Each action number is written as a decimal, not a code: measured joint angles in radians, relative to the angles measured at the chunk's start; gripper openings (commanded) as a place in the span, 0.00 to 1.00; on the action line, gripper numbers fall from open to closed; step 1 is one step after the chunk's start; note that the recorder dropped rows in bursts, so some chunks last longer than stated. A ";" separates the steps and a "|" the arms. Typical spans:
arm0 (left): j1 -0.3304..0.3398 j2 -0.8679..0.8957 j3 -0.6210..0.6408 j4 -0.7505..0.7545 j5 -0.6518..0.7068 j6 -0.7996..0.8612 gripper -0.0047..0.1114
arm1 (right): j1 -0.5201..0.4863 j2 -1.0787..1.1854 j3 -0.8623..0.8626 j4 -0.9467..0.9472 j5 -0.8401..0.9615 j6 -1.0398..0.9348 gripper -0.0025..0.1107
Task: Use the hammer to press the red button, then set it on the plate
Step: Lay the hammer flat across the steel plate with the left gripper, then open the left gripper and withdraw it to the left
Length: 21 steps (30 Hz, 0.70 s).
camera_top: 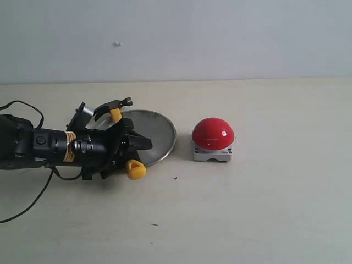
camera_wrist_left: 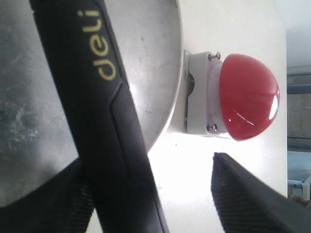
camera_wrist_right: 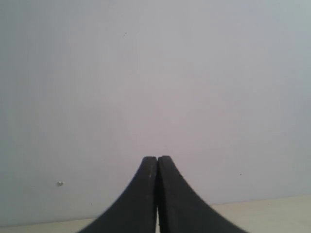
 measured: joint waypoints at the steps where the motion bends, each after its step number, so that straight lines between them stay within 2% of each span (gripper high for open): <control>1: 0.014 -0.002 0.000 0.032 -0.014 -0.024 0.60 | 0.000 0.000 0.000 0.000 0.000 0.000 0.02; 4: 0.051 -0.017 0.000 0.110 -0.052 -0.072 0.60 | 0.000 0.000 0.000 0.000 0.000 0.000 0.02; 6: 0.078 -0.036 0.006 0.216 -0.063 -0.118 0.60 | 0.000 0.000 0.000 0.000 0.000 0.000 0.02; 9: 0.094 -0.058 0.010 0.302 -0.066 -0.163 0.60 | 0.000 0.000 0.000 0.000 0.000 0.000 0.02; 21: 0.183 -0.154 0.011 0.402 -0.169 -0.227 0.60 | 0.000 0.000 0.000 0.000 0.000 0.000 0.02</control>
